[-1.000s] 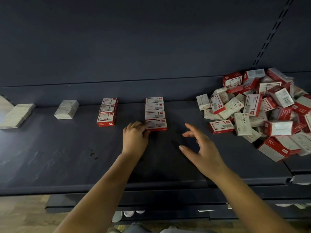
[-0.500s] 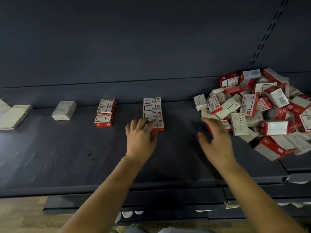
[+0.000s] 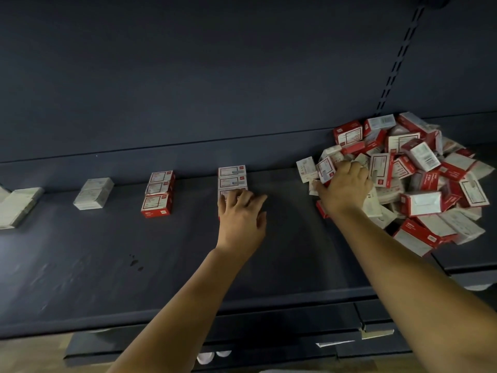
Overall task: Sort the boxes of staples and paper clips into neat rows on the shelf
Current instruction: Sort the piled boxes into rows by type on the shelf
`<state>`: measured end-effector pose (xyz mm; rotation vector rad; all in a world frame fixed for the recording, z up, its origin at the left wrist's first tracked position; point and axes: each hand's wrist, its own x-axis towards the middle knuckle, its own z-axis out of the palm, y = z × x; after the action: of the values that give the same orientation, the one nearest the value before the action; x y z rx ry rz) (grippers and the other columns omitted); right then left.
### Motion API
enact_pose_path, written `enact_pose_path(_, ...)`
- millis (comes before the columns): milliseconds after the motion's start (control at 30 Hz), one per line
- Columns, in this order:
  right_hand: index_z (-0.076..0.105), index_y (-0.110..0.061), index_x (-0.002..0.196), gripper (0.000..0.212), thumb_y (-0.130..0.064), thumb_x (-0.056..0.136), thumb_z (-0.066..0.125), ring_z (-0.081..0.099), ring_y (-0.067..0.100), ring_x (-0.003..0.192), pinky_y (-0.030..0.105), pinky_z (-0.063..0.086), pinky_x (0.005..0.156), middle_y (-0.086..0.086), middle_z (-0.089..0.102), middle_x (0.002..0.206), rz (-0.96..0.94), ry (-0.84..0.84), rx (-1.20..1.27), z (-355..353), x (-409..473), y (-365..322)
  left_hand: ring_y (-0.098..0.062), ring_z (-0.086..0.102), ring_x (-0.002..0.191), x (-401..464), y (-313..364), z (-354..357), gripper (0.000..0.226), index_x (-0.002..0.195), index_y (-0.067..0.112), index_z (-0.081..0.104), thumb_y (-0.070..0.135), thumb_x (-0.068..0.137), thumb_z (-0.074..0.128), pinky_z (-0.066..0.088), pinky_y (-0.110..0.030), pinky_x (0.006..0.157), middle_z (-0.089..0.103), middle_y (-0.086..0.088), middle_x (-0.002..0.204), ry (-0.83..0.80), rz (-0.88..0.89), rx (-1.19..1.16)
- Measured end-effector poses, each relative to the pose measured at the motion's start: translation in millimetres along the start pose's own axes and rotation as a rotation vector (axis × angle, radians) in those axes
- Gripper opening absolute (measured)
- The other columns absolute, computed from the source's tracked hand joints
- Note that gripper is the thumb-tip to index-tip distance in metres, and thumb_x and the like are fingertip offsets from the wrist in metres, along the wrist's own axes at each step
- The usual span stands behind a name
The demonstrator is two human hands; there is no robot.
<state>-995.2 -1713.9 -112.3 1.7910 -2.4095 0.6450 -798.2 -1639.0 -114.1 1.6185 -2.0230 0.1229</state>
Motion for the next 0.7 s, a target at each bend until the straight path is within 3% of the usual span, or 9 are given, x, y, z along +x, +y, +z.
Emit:
enact_pose_path(167, 0.035, 0.002, 0.131, 0.068, -0.034, 0.082, 0.064, 0.032, 0.036, 0.124, 0.046, 0.025, 0.101, 0.02, 0.038, 0.133, 0.018, 0.009, 0.054, 1.1, -0.1, 2.5, -0.027, 0.051, 0.094, -2.1, -3.7, 0.3, 0.029, 0.097, 0.012, 0.071, 0.017, 0.069, 0.062, 0.044, -0.057, 0.085, 0.065, -0.005, 0.087, 0.025, -0.002, -0.016)
enact_pose_path(300, 0.045, 0.0, 0.125, 0.056, -0.025, 0.08, 0.068, 0.034, 0.037, 0.12, 0.045, 0.024, 0.098, 0.019, 0.043, 0.129, 0.037, 0.093, 0.288, -0.4, -12.9, 8.8, -0.026, 0.053, 0.092, -3.0, -7.2, -3.1, 0.03, 0.096, 0.012, 0.071, 0.021, 0.076, 0.051, 0.044, -0.053, 0.087, 0.065, -0.004, 0.088, 0.071, -0.001, -0.069)
enact_pose_path(400, 0.057, -0.001, 0.113, 0.044, -0.016, 0.075, 0.073, 0.042, 0.04, 0.108, 0.042, 0.029, 0.088, 0.019, 0.052, 0.116, -0.085, 0.185, 0.519, -7.1, -31.6, 13.4, -0.025, 0.052, 0.097, -4.4, -6.1, -7.9, 0.03, 0.099, 0.011, 0.07, 0.021, 0.078, 0.051, 0.045, -0.049, 0.085, 0.066, -0.004, 0.092, 0.07, -0.015, -0.164)
enact_pose_path(500, 0.061, -0.005, 0.107, 0.041, -0.011, 0.071, 0.077, 0.046, 0.034, 0.098, 0.041, 0.037, 0.082, 0.013, 0.055, 0.104, -0.26, 0.14, 0.681, -20.6, -55.6, 13.5, -0.023, 0.054, 0.101, -8.8, 0.5, -18.7, 0.028, 0.109, 0.012, 0.067, 0.009, 0.081, 0.065, 0.047, -0.035, 0.086, 0.065, -0.004, 0.1, 0.036, -0.082, -0.368)
enact_pose_path(600, 0.061, -0.012, 0.109, 0.043, -0.025, 0.07, 0.07, 0.046, 0.022, 0.1, 0.032, 0.04, 0.084, 0.001, 0.053, 0.104, -0.405, 0.026, 0.788, -39.4, -79.3, 12.2, -0.007, 0.051, 0.102, -11.6, 6.3, -33.3, 0.045, 0.123, 0.021, 0.057, 0.012, 0.081, 0.07, 0.045, -0.016, 0.085, 0.057, 0.009, 0.103, -0.068, -0.075, -0.502)
enact_pose_path(700, 0.056, -0.026, 0.111, 0.043, -0.039, 0.071, 0.062, 0.045, 0.015, 0.104, 0.023, 0.037, 0.088, -0.006, 0.051, 0.107, -0.488, -0.07, 0.878, -53.1, -93.5, 10.6, 0.008, 0.044, 0.105, -14.1, 9.4, -43.2, 0.066, 0.13, 0.034, 0.041, 0.018, 0.076, 0.075, 0.03, 0.001, 0.088, 0.047, 0.026, 0.106, -0.165, -0.012, -0.56)
